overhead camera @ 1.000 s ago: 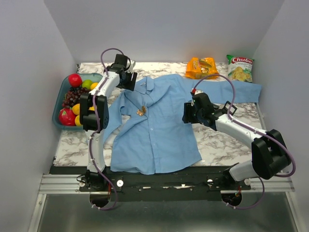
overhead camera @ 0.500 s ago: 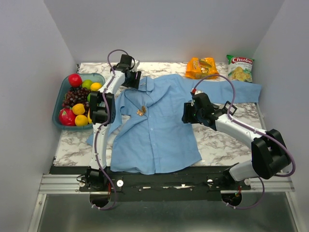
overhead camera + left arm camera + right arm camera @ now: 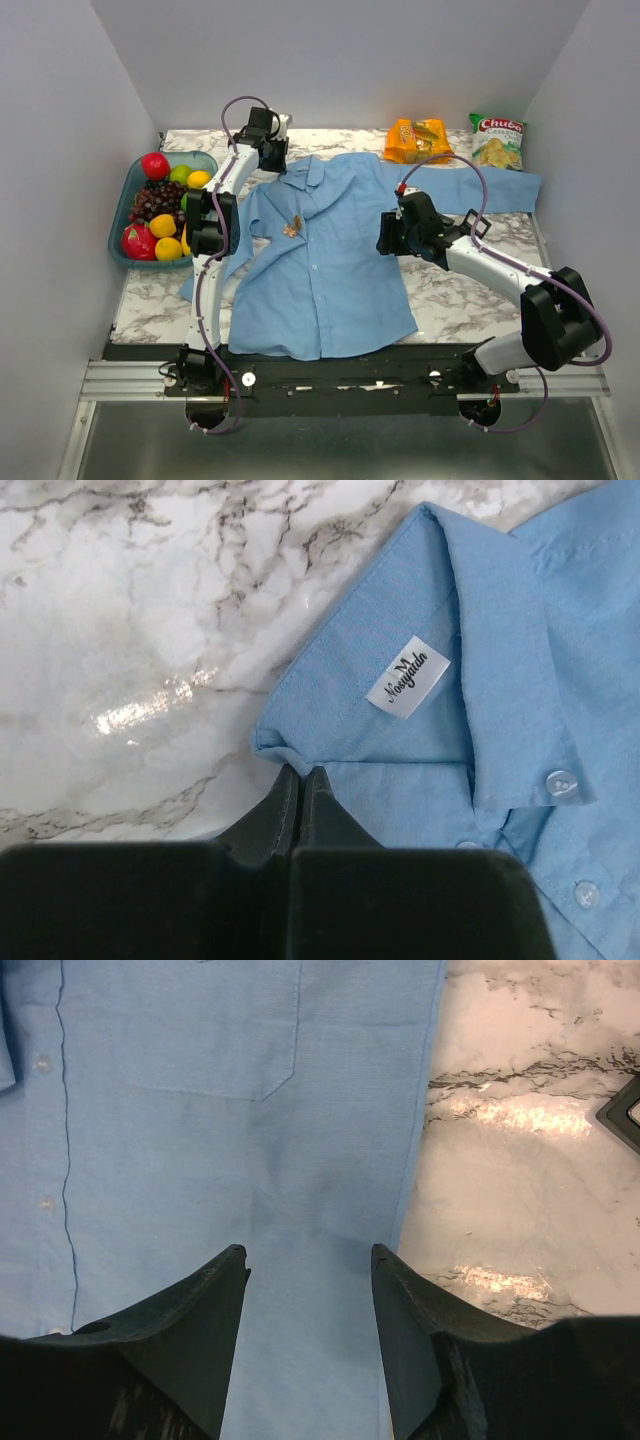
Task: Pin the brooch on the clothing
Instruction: Adjust the clothes at the center of the board.
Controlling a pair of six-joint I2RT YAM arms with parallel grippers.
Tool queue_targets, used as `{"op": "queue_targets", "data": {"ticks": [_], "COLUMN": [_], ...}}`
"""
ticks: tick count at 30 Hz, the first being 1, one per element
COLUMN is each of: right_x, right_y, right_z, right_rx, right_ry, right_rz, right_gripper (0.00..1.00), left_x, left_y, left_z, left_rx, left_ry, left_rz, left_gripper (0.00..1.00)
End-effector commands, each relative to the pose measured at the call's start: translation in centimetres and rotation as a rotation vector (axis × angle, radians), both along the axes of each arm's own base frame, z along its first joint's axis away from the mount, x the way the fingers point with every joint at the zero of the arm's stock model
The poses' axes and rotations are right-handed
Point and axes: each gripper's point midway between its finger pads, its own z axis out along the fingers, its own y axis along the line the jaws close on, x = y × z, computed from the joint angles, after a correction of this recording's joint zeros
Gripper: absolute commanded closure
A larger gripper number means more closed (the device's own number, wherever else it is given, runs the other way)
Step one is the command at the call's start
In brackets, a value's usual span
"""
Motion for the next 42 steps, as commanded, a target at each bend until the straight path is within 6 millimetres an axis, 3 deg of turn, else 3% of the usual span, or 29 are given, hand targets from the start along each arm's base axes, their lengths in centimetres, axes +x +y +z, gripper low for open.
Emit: {"op": "queue_targets", "data": {"ticks": [1, 3, 7, 15, 18, 19, 20, 23, 24, 30, 33, 35, 42], "right_x": [0.4, 0.8, 1.3, 1.4, 1.6, 1.7, 1.8, 2.1, 2.2, 1.6, 0.7, 0.2, -1.1], "right_y": [-0.3, -0.7, -1.2, -2.2, -2.2, -2.2, -2.2, -2.4, -2.4, -3.3, -3.3, -3.0, -1.6], "right_z": [0.2, 0.4, 0.5, -0.4, -0.5, -0.6, -0.5, -0.6, -0.7, -2.3, -3.7, -4.2, -6.0], "right_rx": [-0.016, -0.041, -0.076, -0.129, -0.134, -0.137, -0.138, -0.145, -0.142, -0.153, -0.151, -0.137, -0.072], "right_ry": [0.0, -0.002, 0.003, 0.042, 0.051, 0.055, 0.053, 0.058, 0.063, 0.115, 0.163, 0.186, 0.24], "right_rz": [-0.023, -0.041, -0.055, -0.085, -0.09, -0.092, -0.093, -0.104, -0.104, -0.131, -0.111, -0.106, -0.046], "right_gripper": [0.39, 0.39, 0.39, 0.39, 0.39, 0.39, 0.39, 0.38, 0.38, 0.37, 0.39, 0.4, 0.43], "left_x": [4.0, 5.6, 8.4, 12.4, 12.9, 12.9, 12.8, 11.7, 10.9, 7.0, 5.0, 3.9, -2.0], "left_y": [-1.1, -1.1, -0.2, 3.7, 3.9, 3.7, 3.7, 2.8, 2.7, 2.2, 3.1, 4.1, 8.1], "left_z": [6.8, 8.8, 10.9, 11.0, 11.2, 11.1, 11.1, 11.5, 12.0, 15.2, 15.4, 14.9, 9.5], "left_rx": [-0.067, -0.074, -0.021, 0.231, 0.271, 0.268, 0.262, 0.247, 0.25, 0.227, 0.229, 0.241, 0.266], "left_ry": [-0.242, -0.346, -0.499, -0.677, -0.7, -0.697, -0.692, -0.675, -0.669, -0.61, -0.549, -0.493, -0.267], "left_rz": [-0.001, 0.0, 0.016, 0.096, 0.079, 0.072, 0.068, 0.044, 0.038, 0.044, 0.089, 0.146, 0.291], "left_gripper": [1.0, 1.0, 1.0, 1.0, 1.0, 0.91, 0.55, 0.04, 0.01, 0.01, 0.01, 0.01, 0.01]}}
